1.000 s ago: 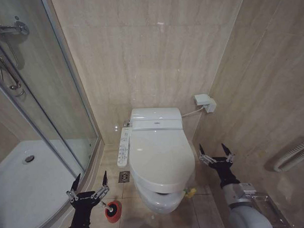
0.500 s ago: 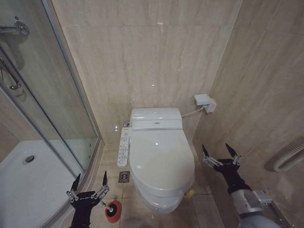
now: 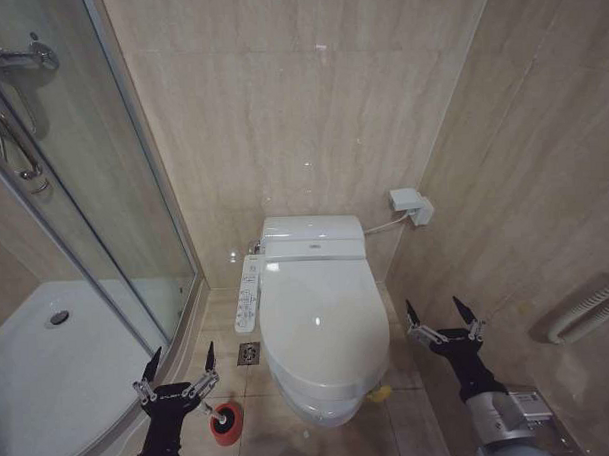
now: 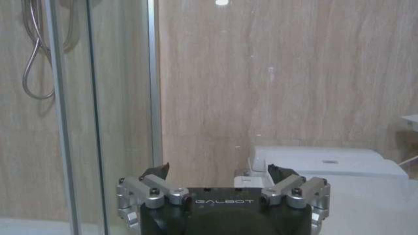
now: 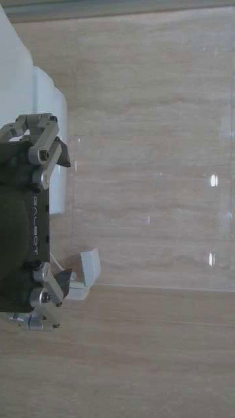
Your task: Open the toilet lid, clean the toilet bowl with a toilet brush, close the toilet lid, and flush.
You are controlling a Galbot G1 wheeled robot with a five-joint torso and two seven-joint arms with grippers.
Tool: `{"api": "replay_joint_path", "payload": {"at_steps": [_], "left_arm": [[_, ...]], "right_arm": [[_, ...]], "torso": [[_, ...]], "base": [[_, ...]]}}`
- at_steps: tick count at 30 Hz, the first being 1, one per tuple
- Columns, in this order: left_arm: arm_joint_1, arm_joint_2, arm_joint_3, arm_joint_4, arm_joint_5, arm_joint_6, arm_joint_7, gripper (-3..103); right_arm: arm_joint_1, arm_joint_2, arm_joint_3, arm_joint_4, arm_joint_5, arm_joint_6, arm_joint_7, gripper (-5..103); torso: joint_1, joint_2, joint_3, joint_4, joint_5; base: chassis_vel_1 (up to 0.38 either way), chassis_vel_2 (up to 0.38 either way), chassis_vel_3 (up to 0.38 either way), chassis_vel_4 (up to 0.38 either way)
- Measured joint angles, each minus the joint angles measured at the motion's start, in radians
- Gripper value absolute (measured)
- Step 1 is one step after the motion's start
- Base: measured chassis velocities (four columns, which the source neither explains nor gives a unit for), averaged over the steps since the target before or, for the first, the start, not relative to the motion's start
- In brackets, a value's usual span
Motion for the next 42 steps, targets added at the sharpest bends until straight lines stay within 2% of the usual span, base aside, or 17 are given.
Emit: {"api": "replay_joint_path", "payload": {"at_steps": [9,25,34,42], "left_arm": [[0.0,0.0,0.0,0.0,0.0,0.0,0.0,98],[0.0,0.0,0.0,0.0,0.0,0.0,0.0,98],[0.0,0.0,0.0,0.0,0.0,0.0,0.0,98],[0.0,0.0,0.0,0.0,0.0,0.0,0.0,98]], "right_arm": [[-0.003,-0.002,0.031,0.0,0.018,-0.014,-0.073,100],[-0.005,0.008,0.032,0.004,0.013,-0.033,-0.072,100],[0.02,0.011,0.02,-0.033,0.012,0.019,-0.074,100],[0.026,0.009,0.017,-0.038,0.01,0.033,-0.063,100]], "torso": [[0.0,0.0,0.0,0.0,0.0],[0.0,0.0,0.0,0.0,0.0],[0.0,0.0,0.0,0.0,0.0],[0.0,0.0,0.0,0.0,0.0]], "base": [[0.0,0.0,0.0,0.0],[0.0,0.0,0.0,0.0],[0.0,0.0,0.0,0.0],[0.0,0.0,0.0,0.0]]}}
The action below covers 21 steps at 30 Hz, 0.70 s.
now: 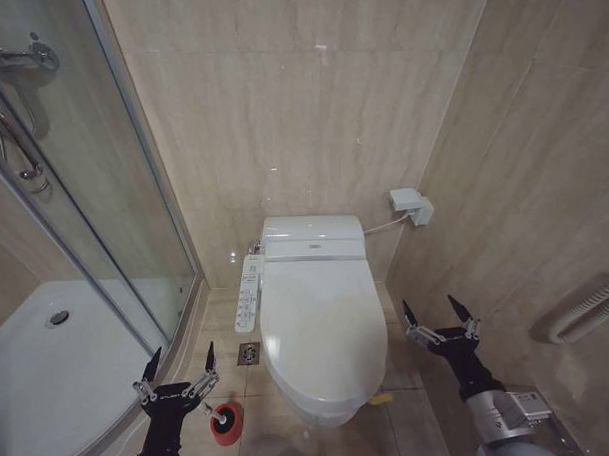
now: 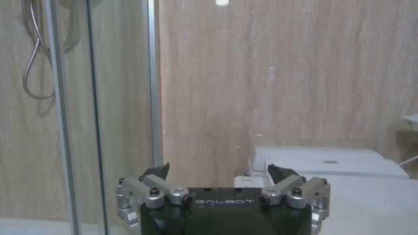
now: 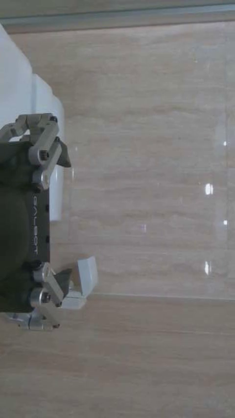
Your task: Open the toilet lid, clean the toilet bowl with a toilet brush, close the toilet lid, and flush.
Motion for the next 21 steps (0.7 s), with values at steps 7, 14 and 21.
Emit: {"api": "replay_joint_path", "payload": {"at_steps": [7,14,21], "left_arm": [[0.0,0.0,0.0,0.0,0.0,0.0,0.0,98],[0.0,0.0,0.0,0.0,0.0,0.0,0.0,98],[0.0,0.0,0.0,0.0,0.0,0.0,0.0,98]], "right_arm": [[-0.025,0.009,-0.002,0.009,0.0,0.017,-0.005,100],[-0.048,0.02,-0.001,0.011,0.0,0.029,-0.012,100],[-0.061,0.028,-0.002,0.017,0.001,0.034,-0.02,100]], "torso": [[0.0,0.0,0.0,0.0,0.0],[0.0,0.0,0.0,0.0,-0.0001],[0.0,0.0,0.0,0.0,0.0]], "base": [[0.0,0.0,0.0,0.0],[0.0,0.0,0.0,0.0],[0.0,0.0,0.0,0.0]]}}
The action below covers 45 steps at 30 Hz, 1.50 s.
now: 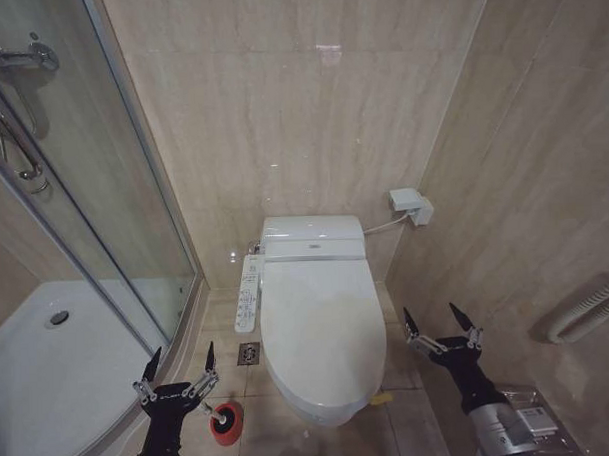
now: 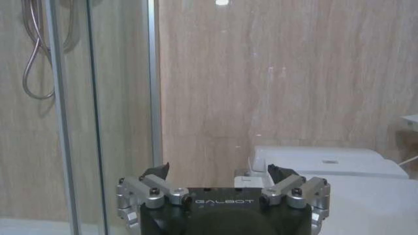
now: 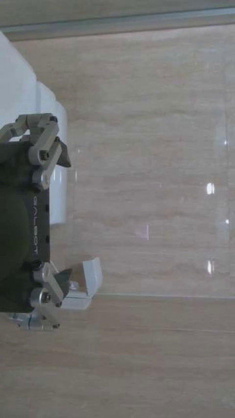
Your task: Open the toilet lid, clean the toilet bowl with a toilet brush, close the toilet lid, and flush.
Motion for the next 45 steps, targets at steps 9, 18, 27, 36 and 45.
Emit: {"api": "replay_joint_path", "payload": {"at_steps": [9,18,27,36,45], "left_arm": [[0.0,0.0,0.0,0.0,0.0,0.0,0.0,98],[0.0,0.0,0.0,0.0,0.0,0.0,0.0,98],[0.0,0.0,0.0,0.0,0.0,0.0,0.0,98],[0.0,0.0,0.0,0.0,0.0,0.0,0.0,98],[0.0,0.0,0.0,0.0,0.0,0.0,0.0,98]], "right_arm": [[-0.04,0.035,-0.025,0.02,-0.01,0.023,-0.033,100],[-0.041,0.036,-0.02,0.02,-0.018,0.028,-0.034,100],[-0.042,0.036,-0.019,0.021,-0.019,0.025,-0.034,100],[-0.042,0.036,-0.019,0.021,-0.019,0.024,-0.034,100],[-0.041,0.036,-0.019,0.021,-0.019,0.023,-0.033,100]], "torso": [[0.0,0.0,0.0,-0.0001,-0.0001],[0.0,0.0,0.0,-0.0001,-0.0001],[0.0,0.0,0.0,0.0,0.0],[0.0,0.0,0.0,0.0,0.0],[0.0,0.0,0.0,0.0,0.0]], "base": [[0.0,0.0,0.0,0.0],[0.0,0.0,0.0,0.0],[0.0,0.0,0.0,0.0],[0.0,0.0,0.0,0.0],[0.0,0.0,0.0,0.0]]}}
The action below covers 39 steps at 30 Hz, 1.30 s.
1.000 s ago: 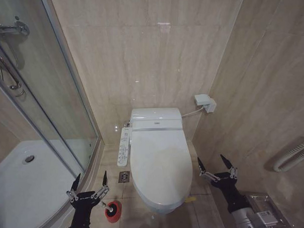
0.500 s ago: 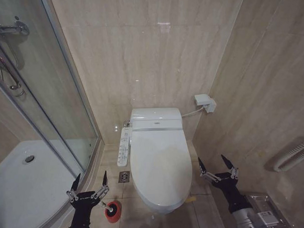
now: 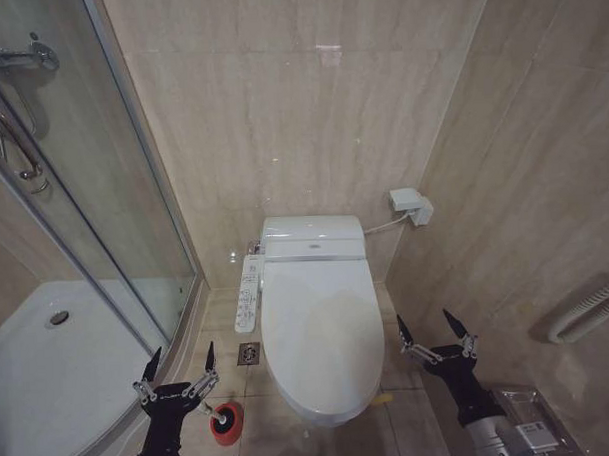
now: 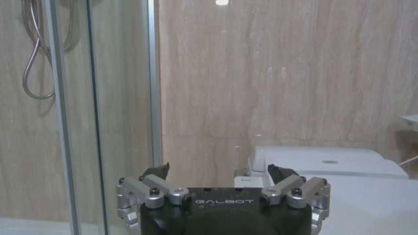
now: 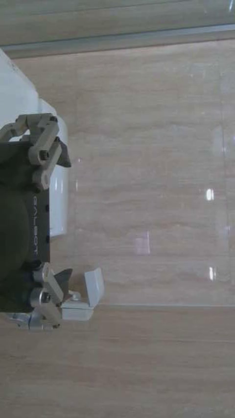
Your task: Open the toilet lid, clean the toilet bowl with a toilet brush, close the toilet lid, and flush.
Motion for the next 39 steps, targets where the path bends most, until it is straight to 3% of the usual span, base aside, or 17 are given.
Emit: {"api": "replay_joint_path", "payload": {"at_steps": [39], "left_arm": [[0.0,0.0,0.0,0.0,0.0,0.0,0.0,98]], "right_arm": [[0.0,0.0,0.0,-0.001,0.0,-0.001,0.0,100]], "torso": [[0.0,0.0,0.0,0.0,0.0]], "base": [[0.0,0.0,0.0,0.0]]}}
